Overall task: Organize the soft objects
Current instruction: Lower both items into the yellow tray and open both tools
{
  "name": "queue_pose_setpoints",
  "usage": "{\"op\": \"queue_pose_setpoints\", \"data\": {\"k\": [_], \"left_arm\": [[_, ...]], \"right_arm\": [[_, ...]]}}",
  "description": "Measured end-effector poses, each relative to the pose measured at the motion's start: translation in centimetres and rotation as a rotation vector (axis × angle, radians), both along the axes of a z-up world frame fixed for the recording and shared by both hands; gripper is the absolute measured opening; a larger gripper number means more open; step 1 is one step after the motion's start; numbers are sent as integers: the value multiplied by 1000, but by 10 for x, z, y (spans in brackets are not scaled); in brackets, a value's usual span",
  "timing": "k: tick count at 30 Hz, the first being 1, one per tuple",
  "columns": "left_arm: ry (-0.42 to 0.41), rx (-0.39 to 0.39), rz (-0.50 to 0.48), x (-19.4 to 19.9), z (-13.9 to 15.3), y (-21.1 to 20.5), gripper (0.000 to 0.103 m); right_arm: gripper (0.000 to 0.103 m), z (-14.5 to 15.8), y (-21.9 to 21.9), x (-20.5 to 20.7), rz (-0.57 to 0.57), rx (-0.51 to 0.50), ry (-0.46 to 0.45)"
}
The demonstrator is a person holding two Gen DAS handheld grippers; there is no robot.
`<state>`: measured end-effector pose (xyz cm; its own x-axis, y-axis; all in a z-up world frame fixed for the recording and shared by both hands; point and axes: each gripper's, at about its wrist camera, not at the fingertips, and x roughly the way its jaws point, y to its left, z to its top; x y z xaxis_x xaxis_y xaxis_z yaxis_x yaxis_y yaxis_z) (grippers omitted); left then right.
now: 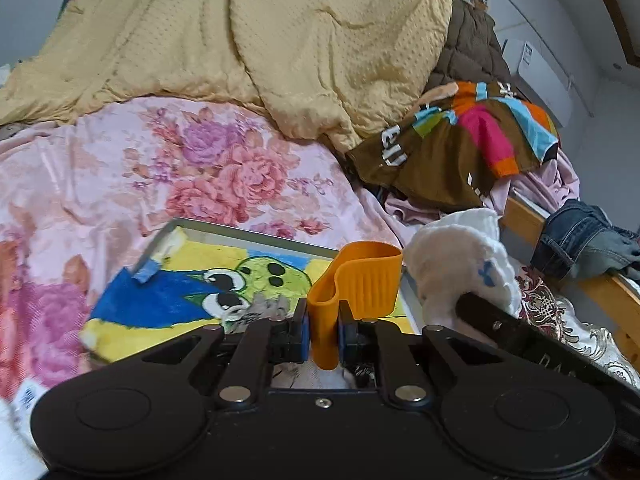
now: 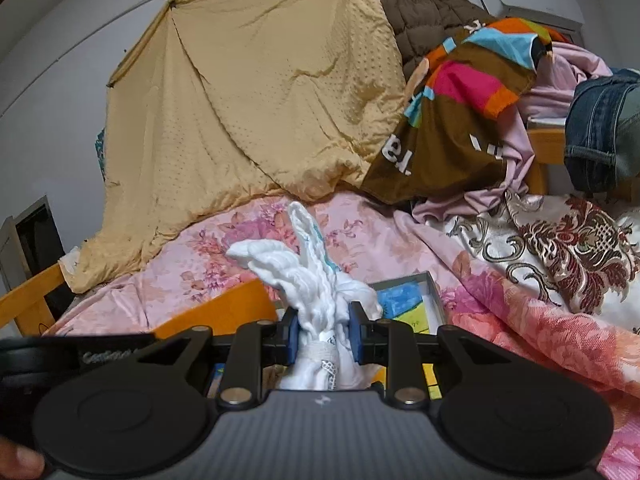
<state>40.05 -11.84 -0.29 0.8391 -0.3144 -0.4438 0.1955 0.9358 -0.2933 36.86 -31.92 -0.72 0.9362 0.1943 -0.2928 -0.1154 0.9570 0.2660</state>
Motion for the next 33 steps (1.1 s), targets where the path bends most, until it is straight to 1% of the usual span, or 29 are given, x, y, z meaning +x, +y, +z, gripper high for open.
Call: {"op": "queue_pose_setpoints", "data": {"k": [3, 7, 9, 12, 15, 17, 25, 28, 33], "left_arm": [[17, 11, 8, 15, -3, -8, 13], [46, 35, 19, 30, -14, -14, 13], [71, 31, 27, 35, -20, -16, 13], [104, 28, 37, 45, -27, -19, 13], [132, 34, 46, 52, -32, -23, 14], [157, 22, 55, 56, -35, -23, 14], [190, 32, 49, 61, -45, -29, 15], [193, 10, 49, 59, -48, -27, 16], [193, 1, 52, 57, -49, -23, 19]], "right_arm": [[27, -4, -7, 9, -9, 46, 43], [27, -11, -16, 21, -26, 79, 107], [27, -15, -20, 26, -25, 101, 135], [28, -22, -28, 33, -11, 154, 159], [29, -25, -34, 38, -10, 181, 173], [29, -28, -38, 42, -10, 195, 187], [33, -33, -40, 50, 5, 209, 221], [36, -32, -38, 51, 9, 203, 221], [36, -32, -37, 50, 15, 198, 225]]}}
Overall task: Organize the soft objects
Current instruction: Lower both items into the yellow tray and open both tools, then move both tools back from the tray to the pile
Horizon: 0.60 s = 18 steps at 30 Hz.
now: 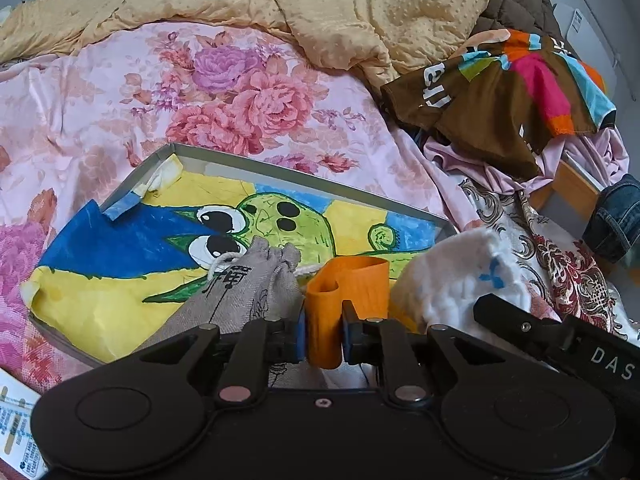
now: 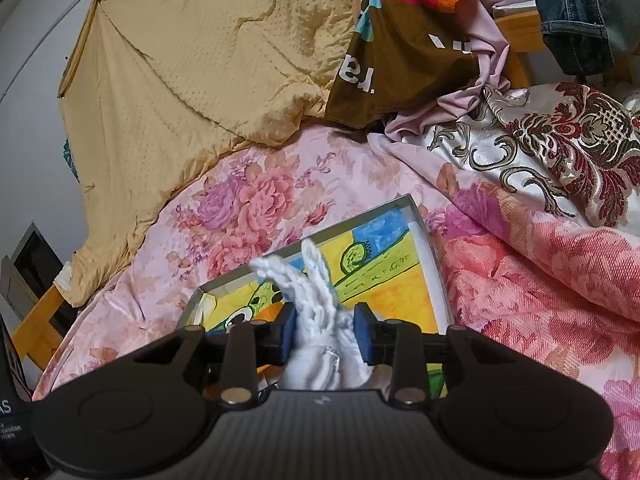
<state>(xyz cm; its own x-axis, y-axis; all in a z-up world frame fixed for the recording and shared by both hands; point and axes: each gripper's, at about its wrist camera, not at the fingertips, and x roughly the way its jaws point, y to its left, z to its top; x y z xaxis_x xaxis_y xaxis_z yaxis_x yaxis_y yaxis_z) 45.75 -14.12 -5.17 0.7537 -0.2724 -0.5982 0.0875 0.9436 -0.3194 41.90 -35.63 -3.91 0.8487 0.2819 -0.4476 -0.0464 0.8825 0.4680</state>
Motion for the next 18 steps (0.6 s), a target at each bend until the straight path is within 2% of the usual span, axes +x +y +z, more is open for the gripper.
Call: {"op": "queue_pose_setpoints", "data": {"k": [9, 18], "left_arm": [[-1, -33, 23, -5, 6, 7, 23], [-73, -51, 77, -17, 33, 16, 60]], "right_arm": [[39, 10, 1, -7, 3, -15, -25], [64, 34, -1, -28, -12, -33, -86]]}}
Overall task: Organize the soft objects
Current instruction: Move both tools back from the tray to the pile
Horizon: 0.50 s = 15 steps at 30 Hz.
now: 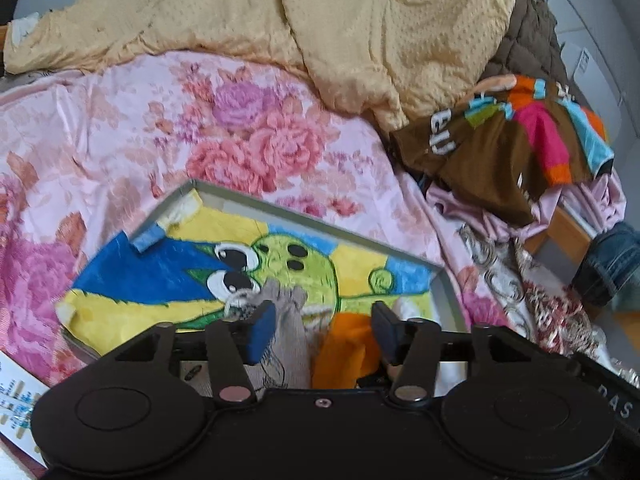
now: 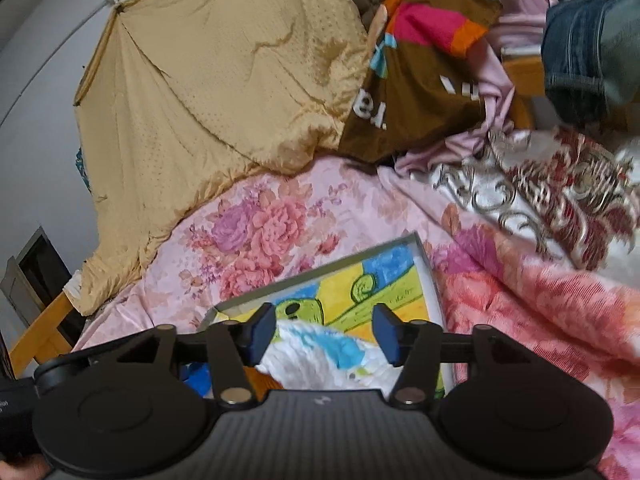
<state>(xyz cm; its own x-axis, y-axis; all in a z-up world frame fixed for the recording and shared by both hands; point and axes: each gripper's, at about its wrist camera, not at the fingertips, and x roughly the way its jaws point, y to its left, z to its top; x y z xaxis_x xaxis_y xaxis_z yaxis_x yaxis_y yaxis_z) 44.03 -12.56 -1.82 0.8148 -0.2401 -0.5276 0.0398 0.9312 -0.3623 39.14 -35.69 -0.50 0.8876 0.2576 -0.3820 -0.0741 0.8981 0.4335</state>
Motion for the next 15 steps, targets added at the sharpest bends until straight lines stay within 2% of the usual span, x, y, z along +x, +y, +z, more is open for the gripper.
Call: {"op": "queue_pose_setpoints", "data": {"k": [7, 11, 15], "left_arm": [[-71, 11, -24, -27, 31, 8, 76], [-132, 24, -64, -52, 50, 16, 80], [-185, 38, -103, -80, 69, 26, 86]], "right_arm": [[87, 30, 3, -33, -6, -17, -79], [93, 45, 3, -58, 1, 0, -138], [101, 63, 8, -84, 1, -26, -201]]}}
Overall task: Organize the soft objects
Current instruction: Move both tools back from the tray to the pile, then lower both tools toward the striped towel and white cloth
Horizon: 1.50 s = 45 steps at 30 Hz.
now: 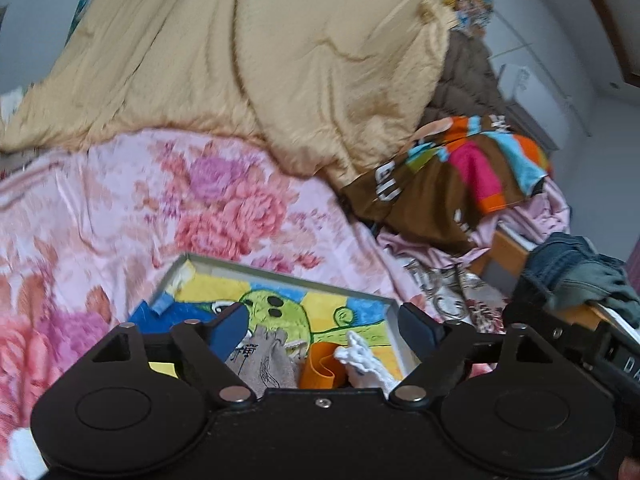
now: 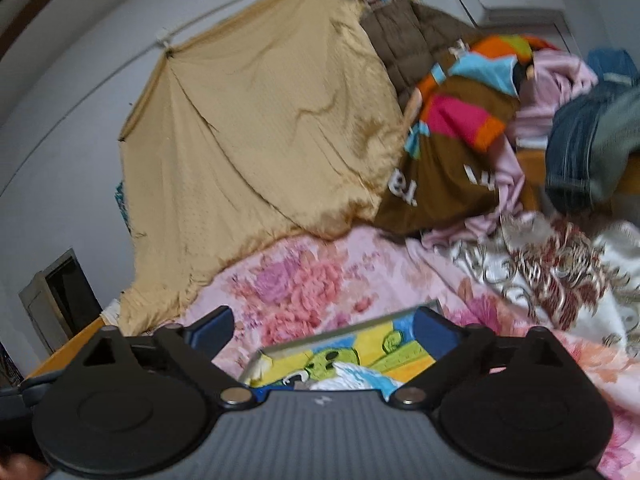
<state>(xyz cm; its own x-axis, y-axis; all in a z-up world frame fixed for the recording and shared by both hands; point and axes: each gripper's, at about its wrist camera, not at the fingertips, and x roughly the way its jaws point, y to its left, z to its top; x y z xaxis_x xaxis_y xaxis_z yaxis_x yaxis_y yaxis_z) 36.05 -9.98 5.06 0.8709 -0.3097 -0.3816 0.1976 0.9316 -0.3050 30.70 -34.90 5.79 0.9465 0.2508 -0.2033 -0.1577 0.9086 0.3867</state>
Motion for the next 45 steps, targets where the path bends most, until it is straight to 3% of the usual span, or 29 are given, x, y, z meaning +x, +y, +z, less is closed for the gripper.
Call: {"op": "queue_pose_setpoints", "data": {"k": [5, 9, 15, 22, 33, 40, 45], "left_arm": [[-74, -15, -6, -39, 17, 15, 98], [-112, -21, -6, -65, 27, 24, 102], [-157, 10, -21, -105, 34, 33, 102], [-149, 78, -82, -157, 18, 44, 102], [-94, 101, -139, -208, -14, 64, 102], [-50, 107, -186, -216, -36, 69, 102], [-19, 137, -215, -214, -50, 71, 102]], "right_arm": [[103, 11, 5, -29, 6, -24, -48], [103, 16, 11, -57, 7, -51, -91], [103, 12, 25, -103, -36, -140, -126], [103, -2, 37, -161, -68, -207, -137], [103, -30, 34, -223, -122, -209, -32], [103, -48, 40, -234, -180, -265, 90], [103, -60, 49, -220, -200, -334, 213]]}}
